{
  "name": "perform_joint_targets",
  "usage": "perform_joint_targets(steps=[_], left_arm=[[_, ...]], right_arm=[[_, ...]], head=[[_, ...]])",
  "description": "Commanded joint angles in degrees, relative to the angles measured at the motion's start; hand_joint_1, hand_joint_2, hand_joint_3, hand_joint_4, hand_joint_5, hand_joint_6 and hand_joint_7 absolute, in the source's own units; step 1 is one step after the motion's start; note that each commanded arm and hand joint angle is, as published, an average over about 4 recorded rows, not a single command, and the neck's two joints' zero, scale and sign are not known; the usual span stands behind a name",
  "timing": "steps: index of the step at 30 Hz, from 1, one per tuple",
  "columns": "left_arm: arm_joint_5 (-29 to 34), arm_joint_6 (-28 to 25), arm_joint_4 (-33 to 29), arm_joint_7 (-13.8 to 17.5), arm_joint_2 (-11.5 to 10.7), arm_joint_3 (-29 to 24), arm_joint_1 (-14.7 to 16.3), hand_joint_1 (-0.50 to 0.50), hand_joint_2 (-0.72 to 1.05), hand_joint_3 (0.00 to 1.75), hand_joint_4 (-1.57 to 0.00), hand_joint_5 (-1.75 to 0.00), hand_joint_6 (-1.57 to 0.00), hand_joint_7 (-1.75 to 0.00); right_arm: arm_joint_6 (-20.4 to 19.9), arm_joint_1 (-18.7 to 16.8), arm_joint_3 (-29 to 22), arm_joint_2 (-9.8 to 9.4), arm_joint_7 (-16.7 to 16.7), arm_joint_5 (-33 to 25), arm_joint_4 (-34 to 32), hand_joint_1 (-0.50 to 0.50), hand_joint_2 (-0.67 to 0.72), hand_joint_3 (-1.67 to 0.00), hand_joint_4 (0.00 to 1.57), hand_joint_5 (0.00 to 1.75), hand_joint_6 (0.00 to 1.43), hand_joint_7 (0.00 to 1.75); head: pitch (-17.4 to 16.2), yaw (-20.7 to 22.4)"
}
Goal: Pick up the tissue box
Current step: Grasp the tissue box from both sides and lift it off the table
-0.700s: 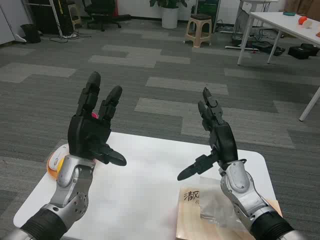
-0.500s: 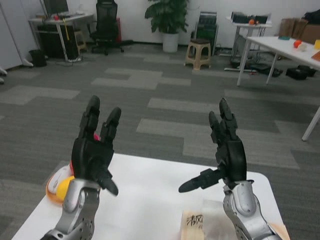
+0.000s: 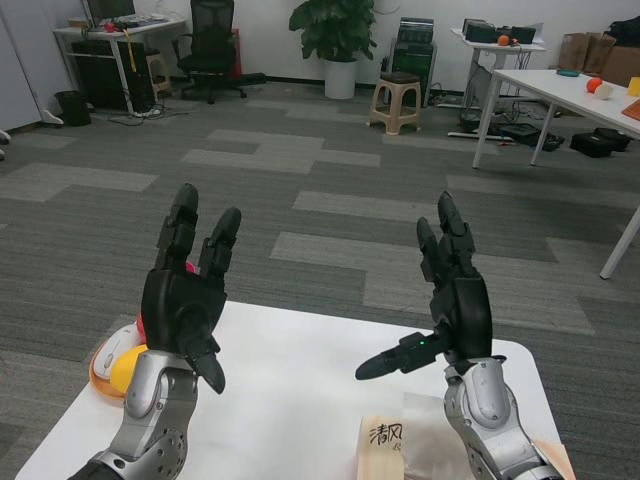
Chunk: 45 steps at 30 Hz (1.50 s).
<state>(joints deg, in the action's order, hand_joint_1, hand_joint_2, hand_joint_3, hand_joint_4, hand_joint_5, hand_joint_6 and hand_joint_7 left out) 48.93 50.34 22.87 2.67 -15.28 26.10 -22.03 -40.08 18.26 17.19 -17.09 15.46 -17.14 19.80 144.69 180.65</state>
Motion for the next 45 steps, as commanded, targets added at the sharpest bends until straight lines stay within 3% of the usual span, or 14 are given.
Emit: perform_joint_targets(steps=[1,6,9,16,22,25,36,40,45], left_arm=[[-0.06,0.64,0.75,-0.21,0.16,0.16,-0.5,0.5,-0.72,0.0,0.0,-0.51,0.0,-0.14],[-0.06,0.64,0.73,-0.21,0.16,0.16,-0.5,0.5,-0.72,0.0,0.0,-0.51,0.0,-0.14],[-0.06,0.64,0.81,-0.21,0.2,0.0,-0.47,0.5,-0.72,0.0,0.0,-0.51,0.0,-0.14],[-0.06,0.64,2.18,-0.21,0.25,-0.3,-0.52,0.5,-0.72,0.0,0.0,-0.51,0.0,-0.14],[0.16,0.64,4.68,-0.21,-0.1,-0.61,-0.56,0.5,-0.72,0.0,0.0,-0.49,0.0,-0.14],[0.4,0.64,6.13,-0.21,-0.19,-1.03,-0.56,0.5,-0.72,0.0,0.0,-0.49,0.0,-0.14],[0.64,0.64,11.08,-0.21,-1.2,-0.96,-0.5,0.5,-0.72,0.0,0.0,-0.44,0.0,-0.14],[1.22,0.64,12.13,-0.21,-1.64,-0.7,-0.47,0.5,-0.72,0.0,0.0,-0.41,0.0,-0.14],[2.01,0.64,13.29,-0.21,-1.95,-0.35,-0.52,0.5,-0.72,0.0,0.0,-0.41,0.0,-0.14]], right_arm=[[-0.35,-0.41,-0.4,-0.22,0.36,0.0,-0.29,-0.42,0.22,-0.08,0.2,0.0,0.0,0.05],[-0.35,-0.41,-0.49,-0.22,0.36,0.0,-0.33,-0.42,0.22,-0.08,0.2,0.0,0.0,0.05],[-0.35,-0.41,-0.62,-0.22,0.36,0.0,-0.24,-0.42,0.22,-0.08,0.2,0.0,0.0,0.03],[-0.35,-0.41,-1.06,-0.22,0.36,0.0,1.47,-0.43,0.22,-0.08,0.2,0.0,0.0,0.03],[-0.26,-0.24,-1.59,-0.31,0.36,0.0,3.71,-0.42,0.22,-0.08,0.16,0.0,0.0,0.02],[-0.17,-0.17,-2.6,-1.23,0.36,-0.07,4.57,-0.42,0.22,-0.08,0.14,0.0,0.0,0.0],[-0.17,-2.81,-12.86,-2.42,-1.09,-0.2,4.28,-0.42,0.25,-0.1,0.14,0.0,0.0,0.05],[-0.17,-4.87,-17.43,-2.57,-1.25,-0.27,2.99,-0.42,0.22,-0.08,0.14,0.0,0.0,0.07],[-0.08,-6.21,-20.39,-2.68,-1.22,-0.27,1.6,-0.42,0.22,-0.08,0.13,0.0,0.0,0.07]], head=[[0.0,0.0],[-1.05,-0.28],[-3.33,-0.63],[-13.54,-2.13],[-17.4,-2.04],[-20.13,-0.66],[-20.89,0.01],[-23.89,4.13],[-23.35,3.46]])
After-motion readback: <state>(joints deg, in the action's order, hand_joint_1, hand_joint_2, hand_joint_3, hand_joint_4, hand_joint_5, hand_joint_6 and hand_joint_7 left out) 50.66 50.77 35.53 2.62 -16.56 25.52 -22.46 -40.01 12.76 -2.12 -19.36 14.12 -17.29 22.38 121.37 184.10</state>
